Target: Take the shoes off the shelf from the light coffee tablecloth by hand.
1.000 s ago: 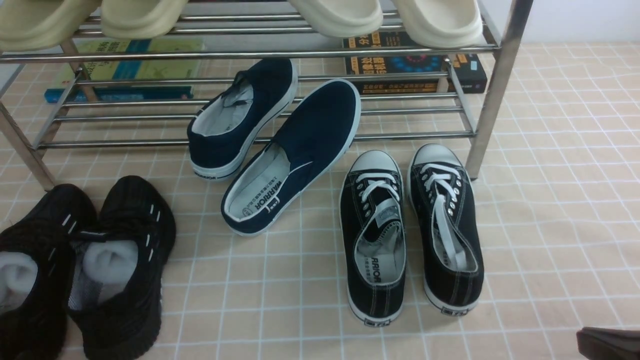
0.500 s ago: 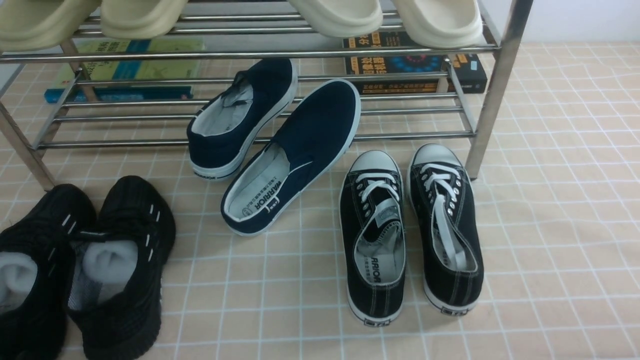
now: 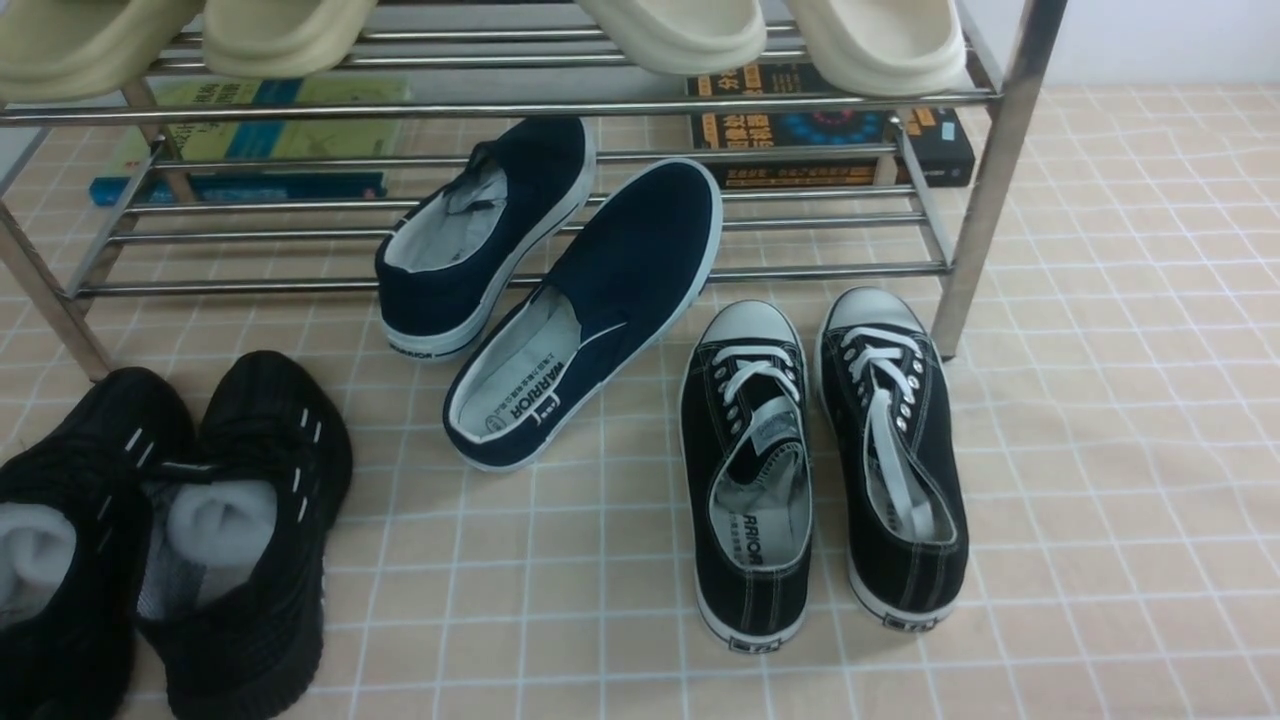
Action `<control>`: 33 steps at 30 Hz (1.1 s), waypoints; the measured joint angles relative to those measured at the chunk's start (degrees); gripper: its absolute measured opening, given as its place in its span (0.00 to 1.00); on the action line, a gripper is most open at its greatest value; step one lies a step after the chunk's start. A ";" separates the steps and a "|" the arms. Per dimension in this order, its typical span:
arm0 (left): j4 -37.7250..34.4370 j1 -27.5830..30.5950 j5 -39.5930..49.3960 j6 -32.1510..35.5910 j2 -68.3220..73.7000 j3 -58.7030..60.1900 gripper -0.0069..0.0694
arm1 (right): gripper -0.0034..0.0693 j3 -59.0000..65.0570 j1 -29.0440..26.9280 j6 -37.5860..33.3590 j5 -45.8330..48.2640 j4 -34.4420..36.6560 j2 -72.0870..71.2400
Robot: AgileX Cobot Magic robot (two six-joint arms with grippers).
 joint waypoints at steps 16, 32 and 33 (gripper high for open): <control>0.00 0.00 0.00 0.00 0.00 0.00 0.41 | 0.12 0.00 0.17 0.00 0.01 -0.20 0.00; 0.00 0.00 0.00 0.00 0.00 0.00 0.41 | 0.15 0.00 0.17 0.00 0.01 -0.20 0.00; 0.00 0.00 0.00 0.00 0.00 0.00 0.41 | 0.15 0.00 0.17 0.00 0.01 -0.20 0.00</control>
